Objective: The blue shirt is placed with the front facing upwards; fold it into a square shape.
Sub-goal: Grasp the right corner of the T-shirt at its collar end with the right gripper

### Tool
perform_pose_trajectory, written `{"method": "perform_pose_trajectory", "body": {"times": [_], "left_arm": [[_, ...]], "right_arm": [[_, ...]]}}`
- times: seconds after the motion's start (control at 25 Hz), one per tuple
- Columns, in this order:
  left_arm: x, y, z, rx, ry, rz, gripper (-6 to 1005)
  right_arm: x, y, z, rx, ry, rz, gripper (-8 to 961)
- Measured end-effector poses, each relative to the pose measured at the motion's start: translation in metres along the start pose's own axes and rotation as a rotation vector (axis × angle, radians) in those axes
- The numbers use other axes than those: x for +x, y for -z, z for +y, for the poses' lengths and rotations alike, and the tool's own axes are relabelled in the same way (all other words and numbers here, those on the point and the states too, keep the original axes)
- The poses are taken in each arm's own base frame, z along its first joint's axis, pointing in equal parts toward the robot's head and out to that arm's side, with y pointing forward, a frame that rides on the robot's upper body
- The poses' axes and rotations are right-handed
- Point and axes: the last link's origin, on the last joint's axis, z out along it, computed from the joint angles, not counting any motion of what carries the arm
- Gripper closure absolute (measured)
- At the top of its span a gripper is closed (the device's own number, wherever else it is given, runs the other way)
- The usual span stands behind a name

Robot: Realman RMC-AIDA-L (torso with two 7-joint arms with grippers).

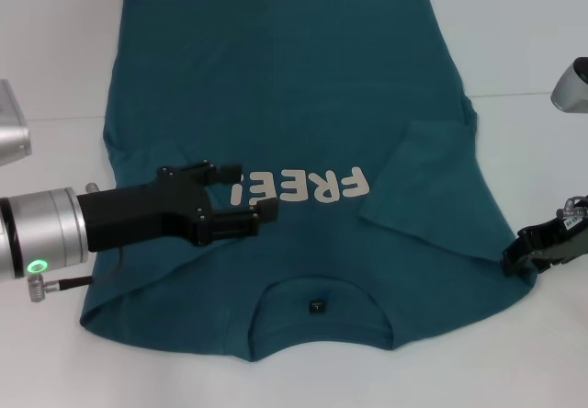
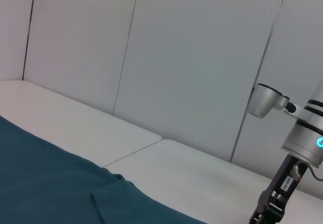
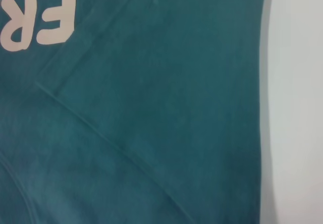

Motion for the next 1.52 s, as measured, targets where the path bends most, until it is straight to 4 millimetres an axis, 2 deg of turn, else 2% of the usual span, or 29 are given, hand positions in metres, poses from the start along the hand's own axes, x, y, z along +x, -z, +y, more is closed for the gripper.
{"method": "perform_pose_trajectory", "body": {"times": [0.44, 0.64, 0.88, 1.08, 1.32, 1.52], "left_arm": [[0.001, 0.001, 0.000, 0.003, 0.001, 0.016, 151], [0.000, 0.003, 0.000, 0.012, 0.002, 0.029, 152], [-0.002, 0.003, 0.000, 0.012, 0.005, 0.028, 152], [-0.002, 0.005, 0.000, 0.017, 0.011, 0.032, 152], [0.002, 0.016, -0.006, 0.042, 0.088, 0.066, 153], [0.008, 0.042, -0.022, 0.103, 0.281, 0.051, 153]], "right_arm": [[0.002, -0.004, 0.001, -0.005, -0.012, 0.011, 469], [0.004, -0.004, -0.002, -0.011, -0.033, 0.013, 600], [0.004, -0.004, -0.003, -0.006, -0.035, 0.012, 828], [0.004, -0.002, -0.001, -0.011, -0.023, 0.014, 914], [0.005, -0.001, 0.000, -0.022, 0.006, 0.026, 915], [0.002, 0.004, 0.003, -0.026, 0.036, 0.024, 915]]}}
